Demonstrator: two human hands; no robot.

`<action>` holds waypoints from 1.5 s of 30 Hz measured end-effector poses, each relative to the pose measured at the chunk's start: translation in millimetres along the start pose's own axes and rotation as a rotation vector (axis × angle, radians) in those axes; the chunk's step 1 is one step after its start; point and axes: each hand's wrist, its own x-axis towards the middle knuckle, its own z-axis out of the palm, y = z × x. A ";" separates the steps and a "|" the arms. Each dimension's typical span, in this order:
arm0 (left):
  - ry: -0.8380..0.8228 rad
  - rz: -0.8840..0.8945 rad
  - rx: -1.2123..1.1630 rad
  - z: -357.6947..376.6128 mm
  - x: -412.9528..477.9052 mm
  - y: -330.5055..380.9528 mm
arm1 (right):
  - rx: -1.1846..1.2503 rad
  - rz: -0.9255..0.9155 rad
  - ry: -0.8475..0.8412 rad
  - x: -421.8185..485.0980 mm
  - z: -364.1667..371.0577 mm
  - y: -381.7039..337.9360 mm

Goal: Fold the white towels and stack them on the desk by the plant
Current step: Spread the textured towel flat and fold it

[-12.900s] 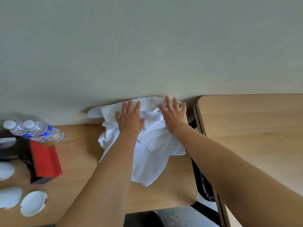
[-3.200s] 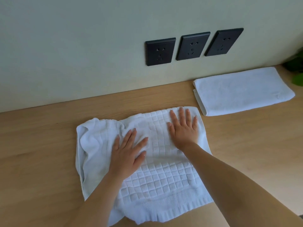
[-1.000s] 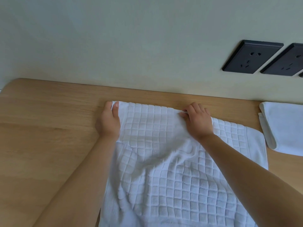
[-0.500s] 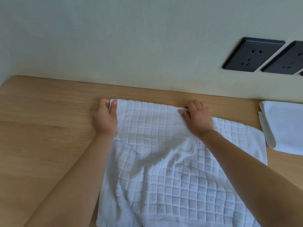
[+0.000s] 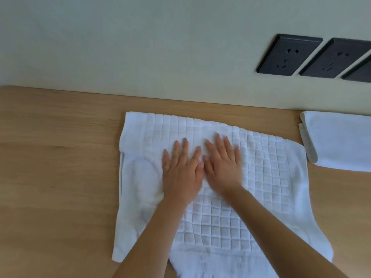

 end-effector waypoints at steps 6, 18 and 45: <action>-0.028 0.045 0.087 -0.9 -3.1 -11.4 | -0.223 0.013 -0.087 11.9 -9.8 23.8; -0.015 0.180 -0.192 3.6 58.9 89.6 | 0.113 -0.030 0.085 12.4 -26.1 77.6; 0.273 0.159 -0.217 -0.1 -7.7 66.1 | 0.297 0.064 0.106 -33.5 -45.1 51.2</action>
